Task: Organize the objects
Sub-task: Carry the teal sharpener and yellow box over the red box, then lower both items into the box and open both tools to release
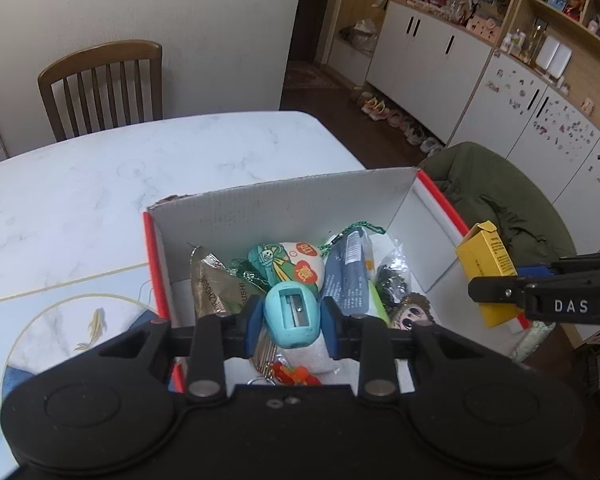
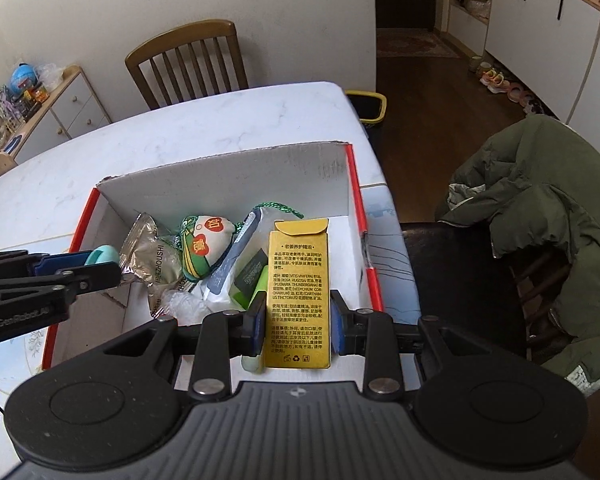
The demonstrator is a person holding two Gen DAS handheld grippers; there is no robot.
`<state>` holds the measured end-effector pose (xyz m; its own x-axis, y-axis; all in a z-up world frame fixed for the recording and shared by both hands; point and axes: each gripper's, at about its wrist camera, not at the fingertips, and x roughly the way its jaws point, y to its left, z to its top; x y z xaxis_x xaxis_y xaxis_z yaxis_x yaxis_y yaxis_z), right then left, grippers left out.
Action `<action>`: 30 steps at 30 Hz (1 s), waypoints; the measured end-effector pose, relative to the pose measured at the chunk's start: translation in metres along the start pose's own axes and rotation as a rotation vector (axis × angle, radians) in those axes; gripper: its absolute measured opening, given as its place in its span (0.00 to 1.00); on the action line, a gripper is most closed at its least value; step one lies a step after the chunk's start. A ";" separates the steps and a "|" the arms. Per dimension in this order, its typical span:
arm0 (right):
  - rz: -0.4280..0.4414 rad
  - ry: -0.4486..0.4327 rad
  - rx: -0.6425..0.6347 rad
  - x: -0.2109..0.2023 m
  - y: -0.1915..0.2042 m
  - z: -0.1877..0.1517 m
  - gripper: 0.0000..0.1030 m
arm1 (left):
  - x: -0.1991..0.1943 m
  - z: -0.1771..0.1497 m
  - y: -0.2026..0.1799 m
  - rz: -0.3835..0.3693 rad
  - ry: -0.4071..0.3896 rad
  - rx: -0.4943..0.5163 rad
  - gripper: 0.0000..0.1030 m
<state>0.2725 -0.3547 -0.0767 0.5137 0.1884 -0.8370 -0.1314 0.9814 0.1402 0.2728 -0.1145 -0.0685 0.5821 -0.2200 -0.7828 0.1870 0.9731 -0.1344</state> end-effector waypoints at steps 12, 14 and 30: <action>0.003 0.056 -0.059 0.053 0.021 0.015 0.29 | 0.047 0.006 -0.008 0.063 0.066 0.040 0.28; -0.001 0.063 -0.070 0.059 0.024 0.017 0.29 | 0.053 0.007 -0.009 0.071 0.076 0.046 0.28; -0.018 0.098 -0.088 0.087 0.017 0.018 0.29 | 0.088 0.008 -0.010 0.089 0.201 0.035 0.28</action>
<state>0.3303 -0.3210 -0.1374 0.4320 0.1620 -0.8872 -0.1991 0.9766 0.0814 0.3287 -0.1444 -0.1316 0.4291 -0.1123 -0.8962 0.1712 0.9844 -0.0414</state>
